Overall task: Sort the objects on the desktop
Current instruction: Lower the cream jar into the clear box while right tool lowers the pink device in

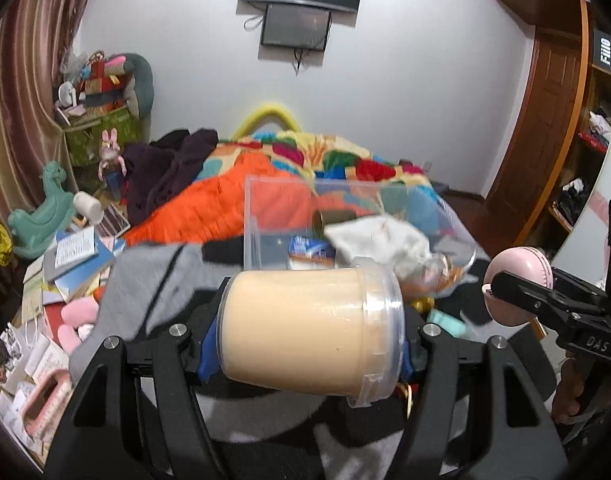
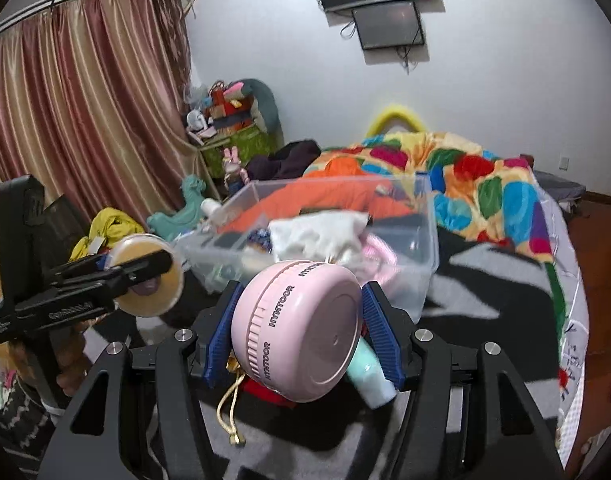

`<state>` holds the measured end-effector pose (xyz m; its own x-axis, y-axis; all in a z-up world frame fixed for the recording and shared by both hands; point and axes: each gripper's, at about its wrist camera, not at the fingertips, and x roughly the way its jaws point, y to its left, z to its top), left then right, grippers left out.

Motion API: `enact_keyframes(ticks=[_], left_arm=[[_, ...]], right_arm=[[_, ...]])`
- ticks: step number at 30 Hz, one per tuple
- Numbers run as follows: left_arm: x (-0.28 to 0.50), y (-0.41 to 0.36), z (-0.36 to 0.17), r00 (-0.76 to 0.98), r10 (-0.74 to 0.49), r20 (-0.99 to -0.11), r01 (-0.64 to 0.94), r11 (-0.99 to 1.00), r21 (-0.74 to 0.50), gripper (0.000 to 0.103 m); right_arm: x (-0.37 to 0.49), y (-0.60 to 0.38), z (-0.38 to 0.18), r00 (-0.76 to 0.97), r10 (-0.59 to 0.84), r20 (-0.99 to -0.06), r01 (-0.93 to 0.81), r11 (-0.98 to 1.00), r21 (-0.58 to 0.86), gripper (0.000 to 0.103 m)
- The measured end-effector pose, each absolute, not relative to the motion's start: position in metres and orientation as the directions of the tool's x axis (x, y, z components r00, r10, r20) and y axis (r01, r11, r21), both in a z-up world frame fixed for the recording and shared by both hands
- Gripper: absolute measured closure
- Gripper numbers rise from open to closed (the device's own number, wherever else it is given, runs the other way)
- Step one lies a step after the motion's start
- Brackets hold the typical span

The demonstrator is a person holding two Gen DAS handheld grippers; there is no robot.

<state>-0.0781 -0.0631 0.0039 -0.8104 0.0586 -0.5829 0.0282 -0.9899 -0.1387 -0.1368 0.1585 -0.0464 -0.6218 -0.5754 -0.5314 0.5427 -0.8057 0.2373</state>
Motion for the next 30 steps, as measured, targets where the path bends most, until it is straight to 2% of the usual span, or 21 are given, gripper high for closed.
enact_keyframes(ticks=[11, 16, 30], left_arm=[[-0.107, -0.067, 0.029, -0.833, 0.105, -0.544, -0.012, -0.985, -0.173, 0.037], [-0.123, -0.064, 0.030, -0.835, 0.100, -0.541, -0.015, -0.987, -0.158, 0.037], [-0.171, -0.060, -0.004, -0.784, 0.113, -0.610, -0.015, -0.986, -0.163, 0.037]], right_arm=[[-0.166, 0.160, -0.021, -0.688, -0.561, -0.461, 0.511, -0.825, 0.242, 0.046], [-0.184, 0.159, -0.026, -0.693, -0.539, -0.478, 0.488, -0.839, 0.239, 0.046], [-0.211, 0.153, -0.048, -0.691, -0.479, -0.542, 0.453, -0.871, 0.193, 0.046]])
